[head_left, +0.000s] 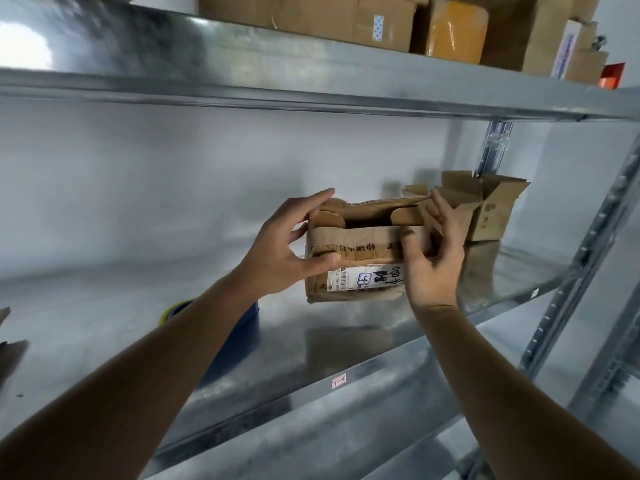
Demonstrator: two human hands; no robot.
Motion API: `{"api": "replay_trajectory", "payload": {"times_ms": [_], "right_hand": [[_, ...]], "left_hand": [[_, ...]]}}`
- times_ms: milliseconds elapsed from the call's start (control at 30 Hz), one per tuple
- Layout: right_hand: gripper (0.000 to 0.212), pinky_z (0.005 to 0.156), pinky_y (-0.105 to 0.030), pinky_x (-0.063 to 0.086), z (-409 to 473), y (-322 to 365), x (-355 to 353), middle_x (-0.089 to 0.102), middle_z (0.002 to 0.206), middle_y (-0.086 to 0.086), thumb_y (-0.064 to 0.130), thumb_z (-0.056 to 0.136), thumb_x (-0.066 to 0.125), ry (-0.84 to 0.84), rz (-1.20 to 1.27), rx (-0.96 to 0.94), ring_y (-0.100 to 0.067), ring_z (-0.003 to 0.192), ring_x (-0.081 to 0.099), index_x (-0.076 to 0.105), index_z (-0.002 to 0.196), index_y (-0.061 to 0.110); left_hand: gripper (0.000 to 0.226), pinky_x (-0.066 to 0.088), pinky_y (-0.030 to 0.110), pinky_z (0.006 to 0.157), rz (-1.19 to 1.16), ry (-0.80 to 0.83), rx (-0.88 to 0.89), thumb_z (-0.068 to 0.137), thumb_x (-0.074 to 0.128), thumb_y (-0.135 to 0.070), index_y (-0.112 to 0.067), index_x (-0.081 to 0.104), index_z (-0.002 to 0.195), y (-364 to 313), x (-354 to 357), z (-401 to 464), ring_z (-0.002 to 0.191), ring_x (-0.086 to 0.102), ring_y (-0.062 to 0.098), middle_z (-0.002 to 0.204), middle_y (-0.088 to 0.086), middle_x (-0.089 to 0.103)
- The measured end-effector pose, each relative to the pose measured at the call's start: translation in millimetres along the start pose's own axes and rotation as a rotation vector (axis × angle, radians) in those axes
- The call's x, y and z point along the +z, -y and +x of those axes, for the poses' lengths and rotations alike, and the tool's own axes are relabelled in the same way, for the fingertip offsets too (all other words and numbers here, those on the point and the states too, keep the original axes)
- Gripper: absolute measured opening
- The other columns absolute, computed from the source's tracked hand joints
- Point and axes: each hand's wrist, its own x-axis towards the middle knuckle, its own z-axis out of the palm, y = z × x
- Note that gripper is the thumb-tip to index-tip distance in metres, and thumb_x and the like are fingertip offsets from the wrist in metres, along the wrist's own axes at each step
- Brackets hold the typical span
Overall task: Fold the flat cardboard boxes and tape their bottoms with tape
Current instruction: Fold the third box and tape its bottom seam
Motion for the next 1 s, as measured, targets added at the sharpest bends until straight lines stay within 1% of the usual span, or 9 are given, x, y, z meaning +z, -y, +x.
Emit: {"api": "replay_trajectory", "payload": {"times_ms": [67,133,267,400,500,667,833,933,1000], "right_hand": [[0.036,0.107,-0.038,0.049,6.1,-9.5,-1.6,0.063,0.122,0.0,0.009,0.09,0.062,-0.007,0.022,-0.017,-0.01,0.12,0.06,0.06,0.126,0.007],[0.021,0.099,-0.053,0.049,12.3,-20.1,-4.5,0.062,0.108,-0.009,0.012,0.09,0.063,0.018,-0.005,-0.04,-0.023,0.107,0.062,0.062,0.109,0.023],[0.015,0.094,-0.057,0.049,23.1,-36.3,-12.0,0.061,0.101,-0.013,0.018,0.087,0.063,0.048,0.001,0.003,-0.03,0.099,0.061,0.062,0.092,0.032],[0.008,0.095,-0.044,0.053,36.2,-47.3,-21.4,0.061,0.105,0.001,0.012,0.091,0.066,0.164,0.038,0.017,-0.018,0.108,0.061,0.069,0.089,0.02],[0.006,0.094,-0.02,0.049,47.4,-54.4,-21.6,0.063,0.113,0.006,0.008,0.095,0.07,0.215,0.039,0.058,-0.003,0.112,0.059,0.071,0.093,0.013],[0.006,0.086,-0.009,0.045,60.8,-66.0,-18.9,0.064,0.11,0.009,0.012,0.096,0.07,0.268,0.058,0.1,0.001,0.105,0.06,0.071,0.094,0.017],[0.01,0.067,-0.001,0.043,75.3,-60.6,-10.3,0.071,0.098,0.011,0.018,0.092,0.068,0.293,-0.011,0.39,0.005,0.083,0.063,0.074,0.089,0.025],[0.008,0.053,-0.006,0.04,81.5,-66.2,-4.8,0.069,0.088,0.014,0.022,0.095,0.065,0.353,-0.081,0.492,0.001,0.077,0.062,0.073,0.093,0.022],[0.01,0.057,-0.014,0.042,81.3,-72.3,-3.2,0.069,0.088,0.015,0.025,0.096,0.064,0.375,-0.107,0.522,-0.002,0.08,0.064,0.073,0.097,0.022]], "left_hand": [[0.066,0.054,0.035,0.106,0.051,-0.023,0.032,0.083,0.087,-0.028,-0.021,0.057,0.141,4.2,5.3,4.6,0.135,0.052,0.018,0.139,-0.004,0.054],[0.051,0.057,0.033,0.101,0.077,-0.039,0.064,0.083,0.085,-0.03,-0.015,0.065,0.128,7.5,13.2,8.4,0.133,0.053,0.022,0.135,0.001,0.054],[0.039,0.057,0.028,0.099,0.112,-0.125,0.03,0.082,0.085,-0.031,-0.012,0.071,0.113,11.2,30.6,12.2,0.131,0.054,0.018,0.134,0.003,0.053],[0.021,0.064,0.041,0.084,0.305,-0.21,0.082,0.089,0.079,-0.026,-0.005,0.076,0.094,13.3,48.4,16.0,0.116,0.064,0.022,0.129,0.004,0.058],[0.009,0.065,0.04,0.08,0.374,-0.235,0.062,0.09,0.08,-0.014,-0.007,0.079,0.095,12.6,60.5,14.6,0.112,0.068,0.02,0.129,0.005,0.062],[0.01,0.064,0.035,0.082,0.414,-0.366,-0.072,0.092,0.077,-0.018,-0.016,0.081,0.1,0.8,77.9,15.4,0.112,0.068,0.015,0.126,-0.001,0.067],[0.042,0.056,0.027,0.096,0.436,-0.184,-0.211,0.078,0.085,-0.052,-0.029,0.074,0.111,-9.8,73.5,16.9,0.126,0.059,0.01,0.136,-0.004,0.058],[0.054,0.053,0.02,0.092,0.457,-0.145,-0.27,0.074,0.081,-0.066,-0.025,0.074,0.108,-7.6,70.5,23.1,0.118,0.061,0.007,0.128,-0.003,0.06],[0.055,0.053,0.017,0.084,0.441,-0.123,-0.279,0.075,0.078,-0.066,-0.021,0.074,0.106,-2.9,70.4,26.7,0.107,0.064,0.009,0.118,-0.005,0.062]]}}
